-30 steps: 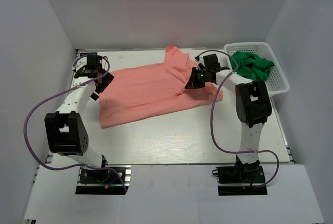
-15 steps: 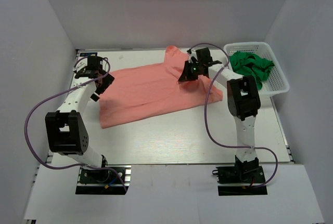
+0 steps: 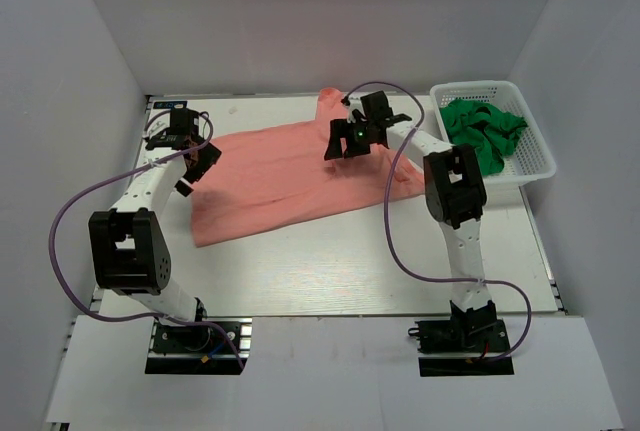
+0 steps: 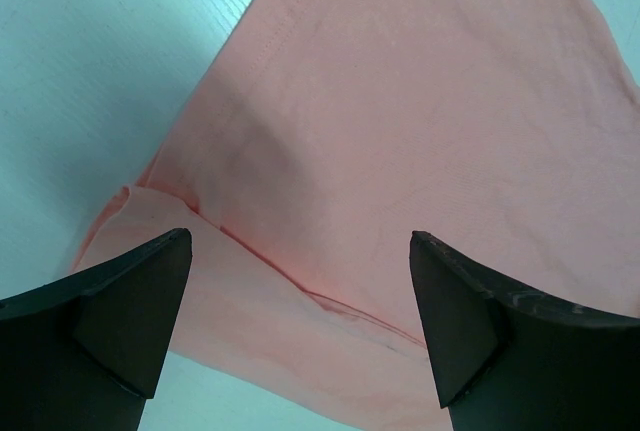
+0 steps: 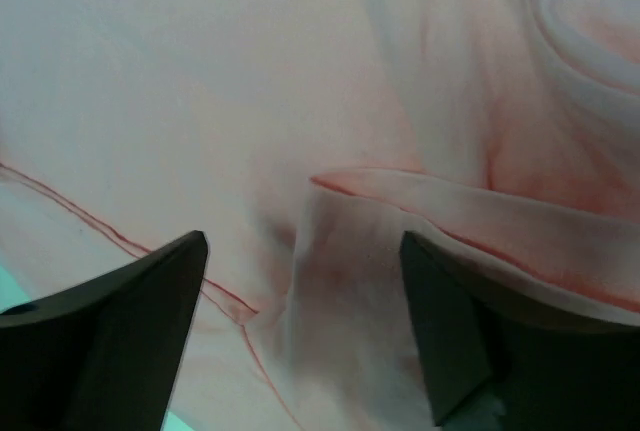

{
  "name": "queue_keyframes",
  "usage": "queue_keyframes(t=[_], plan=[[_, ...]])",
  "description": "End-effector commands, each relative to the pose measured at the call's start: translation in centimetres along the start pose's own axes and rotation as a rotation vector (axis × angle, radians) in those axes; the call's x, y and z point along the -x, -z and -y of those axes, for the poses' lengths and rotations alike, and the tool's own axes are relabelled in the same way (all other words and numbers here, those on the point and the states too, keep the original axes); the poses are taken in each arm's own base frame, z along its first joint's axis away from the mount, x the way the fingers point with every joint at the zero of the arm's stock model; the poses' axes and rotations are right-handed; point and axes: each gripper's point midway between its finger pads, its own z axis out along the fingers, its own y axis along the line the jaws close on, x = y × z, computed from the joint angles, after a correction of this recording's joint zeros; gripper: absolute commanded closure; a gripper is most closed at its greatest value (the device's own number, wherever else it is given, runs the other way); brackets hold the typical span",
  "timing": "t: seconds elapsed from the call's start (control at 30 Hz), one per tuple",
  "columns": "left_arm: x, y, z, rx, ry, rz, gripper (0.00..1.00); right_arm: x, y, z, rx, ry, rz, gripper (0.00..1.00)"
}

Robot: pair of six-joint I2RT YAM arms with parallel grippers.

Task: Fold and stack the t-shirts
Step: Fold the flattened tshirt in 1/3 of the way

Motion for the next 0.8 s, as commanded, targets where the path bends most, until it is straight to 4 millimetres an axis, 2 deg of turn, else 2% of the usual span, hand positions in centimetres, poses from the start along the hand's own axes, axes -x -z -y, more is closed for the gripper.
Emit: queue_keyframes(t=[0.0,0.03,0.07,0.1,0.17,0.2,0.23,0.27,0.3,0.33,0.37,0.4,0.47,0.5,0.53,0.57,0.6,0.63,0.67,0.77], plan=[[0.2,0.3,0.0,-0.013,-0.002,0.002,0.00,2.7,1.0,-1.1,-0.019,0.130,0.043,0.10],[0.0,0.4,0.1,-0.022,-0.002,-0.010,0.00,2.7,1.2,-0.8,-0.036,0.130,0.040,0.10],[-0.1,0.4,0.6,-0.046,-0.019,-0.015,0.00,3.7,2.2,-1.2,-0.044,0.138,0.072,0.10],[-0.1,0.4,0.5,-0.046,-0.030,-0.015,0.00,3.0,2.1,-0.6,-0.056,0.132,0.068,0.10],[-0.3,0.7,1.3,-0.088,-0.057,-0.016,0.00,3.8,2.8,-0.5,-0.071,0.133,0.105,0.10],[-1.1,1.0,1.5,-0.107,-0.079,-0.035,0.00,4.8,3.8,-0.9,-0.084,0.147,0.137,0.10],[-1.0,1.1,2.2,-0.138,-0.083,-0.034,0.00,4.3,4.1,-0.2,-0.107,0.128,0.132,0.10],[-2.5,0.9,2.3,-0.170,-0.101,-0.091,0.00,4.8,4.7,-0.5,-0.118,0.109,0.153,0.10],[-2.8,1.2,2.5,-0.199,-0.108,-0.102,0.00,4.6,5.5,0.0,-0.135,0.087,0.155,0.10],[-3.3,1.1,2.6,-0.218,-0.121,-0.121,0.00,4.0,5.9,0.3,-0.154,0.045,0.151,0.10],[-4.3,1.4,3.6,-0.277,-0.139,-0.158,0.00,2.5,5.9,1.0,-0.166,0.011,0.127,0.10],[-5.4,1.1,3.3,-0.284,-0.143,-0.192,0.00,2.6,7.2,1.9,-0.186,-0.014,0.142,0.10],[-7.4,1.2,3.1,-0.312,-0.170,-0.255,0.00,-0.5,7.5,3.4,-0.240,-0.077,0.118,0.10],[-7.9,1.1,2.9,-0.313,-0.172,-0.273,0.00,0.3,9.5,3.8,-0.253,-0.090,0.161,0.10],[-9.0,0.9,2.7,-0.309,-0.195,-0.299,0.00,-2.7,9.1,4.7,-0.263,-0.141,0.123,0.10],[-10.1,0.8,2.5,-0.312,-0.209,-0.319,0.00,-2.6,9.5,4.9,-0.254,-0.140,0.143,0.10],[-10.5,0.6,2.0,-0.302,-0.210,-0.329,0.00,-2.2,10.8,5.4,-0.259,-0.148,0.171,0.10],[-10.8,0.8,2.2,-0.315,-0.220,-0.325,0.00,-2.5,10.9,5.6,-0.260,-0.154,0.172,0.10],[-11.8,0.5,1.6,-0.305,-0.231,-0.341,0.00,-3.9,11.0,6.5,-0.274,-0.176,0.153,0.10],[-12.4,-0.1,0.7,-0.283,-0.234,-0.346,0.00,-5.2,11.0,8.4,-0.300,-0.232,0.135,0.10]])
